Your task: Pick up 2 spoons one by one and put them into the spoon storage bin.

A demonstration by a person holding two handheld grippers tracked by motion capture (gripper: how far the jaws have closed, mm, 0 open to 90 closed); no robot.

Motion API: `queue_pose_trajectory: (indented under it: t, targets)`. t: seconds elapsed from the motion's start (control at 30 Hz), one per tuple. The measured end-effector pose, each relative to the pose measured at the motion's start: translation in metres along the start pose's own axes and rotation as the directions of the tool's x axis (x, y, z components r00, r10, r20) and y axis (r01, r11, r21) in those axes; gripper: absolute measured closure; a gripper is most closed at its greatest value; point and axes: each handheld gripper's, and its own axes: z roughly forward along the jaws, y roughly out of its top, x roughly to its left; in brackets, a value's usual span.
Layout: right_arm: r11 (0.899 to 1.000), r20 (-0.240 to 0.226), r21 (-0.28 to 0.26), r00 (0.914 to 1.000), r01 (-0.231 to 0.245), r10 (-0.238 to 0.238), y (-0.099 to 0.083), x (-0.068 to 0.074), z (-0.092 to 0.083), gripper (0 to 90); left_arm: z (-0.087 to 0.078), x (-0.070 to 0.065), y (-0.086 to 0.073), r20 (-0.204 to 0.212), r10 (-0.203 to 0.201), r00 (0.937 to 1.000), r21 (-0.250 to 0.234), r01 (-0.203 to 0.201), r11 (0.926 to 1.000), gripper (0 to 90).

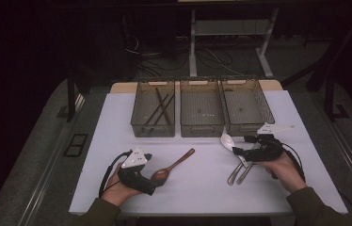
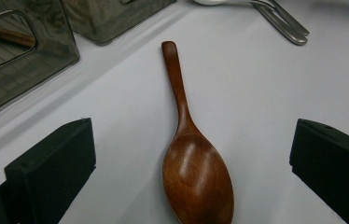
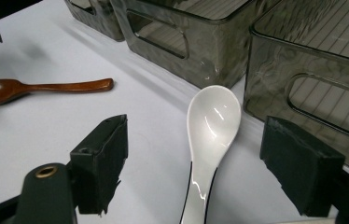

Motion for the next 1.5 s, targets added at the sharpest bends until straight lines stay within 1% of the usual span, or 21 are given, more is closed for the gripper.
queue_pose_trajectory:
  t: [0.07,0.13,0.27,0.3,0.33,0.4,0.5,0.63,0.83,1.13,1.23,1.33,1.5]
  targets:
    - [1.000,0.006,0.008,1.0000,-0.007,0.007,0.001,-0.002,0.003,25.0,0.000,0.000,0.000,0.000,0.000,1.0000,0.000,0.000,1.0000,0.0]
    - [1.000,0.004,0.015,0.9997,-0.022,0.022,0.001,-0.005,0.006,29.9,0.000,0.000,0.000,0.001,0.001,1.0000,0.001,-0.001,1.0000,0.0]
    - [0.998,0.052,0.040,0.9980,-0.039,0.037,0.003,-0.008,0.015,36.6,0.001,0.000,0.000,0.004,0.001,1.0000,0.000,-0.001,1.0000,0.0]
    - [0.998,0.055,0.044,0.9979,-0.037,0.035,0.003,-0.009,0.017,40.8,0.002,0.000,0.000,0.004,0.000,1.0000,0.000,0.000,1.0000,0.0]
    - [0.998,0.051,0.051,0.9983,-0.031,0.028,0.004,-0.010,0.019,42.9,0.002,0.000,0.001,0.005,0.001,1.0000,0.000,-0.001,1.0000,0.0]
    - [0.997,0.056,0.065,0.9977,-0.041,0.037,0.006,-0.011,0.025,43.8,0.002,0.000,0.001,0.005,0.001,1.0000,0.000,-0.001,1.0000,0.0]
    - [0.996,0.062,0.068,0.9968,-0.054,0.050,0.010,-0.013,0.032,45.6,0.002,0.000,0.000,0.005,0.001,1.0000,0.000,-0.001,1.0000,0.0]
    - [0.995,0.067,0.077,0.9962,-0.060,0.055,0.012,-0.014,0.040,46.8,0.001,0.001,0.000,0.005,0.004,1.0000,0.003,-0.004,1.0000,0.0]
    - [0.992,0.072,0.117,0.9963,-0.055,0.047,0.010,-0.013,0.047,48.4,0.001,0.001,0.000,0.003,0.006,1.0000,0.005,-0.006,1.0000,0.0]
    - [0.988,0.082,0.139,0.9955,-0.059,0.048,0.008,-0.012,0.051,52.2,0.001,0.001,0.000,0.003,0.007,1.0000,0.005,-0.007,1.0000,0.0]
    - [0.988,0.087,0.149,0.9956,-0.048,0.035,0.008,-0.011,0.052,53.3,0.000,0.001,0.000,0.003,0.009,1.0000,0.006,-0.009,0.9999,0.0]
    - [0.986,0.085,0.162,0.9963,-0.028,0.014,0.007,-0.010,0.054,56.3,0.000,0.001,0.000,0.003,0.010,0.9999,0.006,-0.010,0.9999,0.0]
    - [0.985,0.087,0.171,0.9961,-0.002,-0.013,0.008,-0.006,0.055,63.6,0.000,0.001,0.000,0.003,0.011,0.9999,0.008,-0.011,0.9999,0.0]
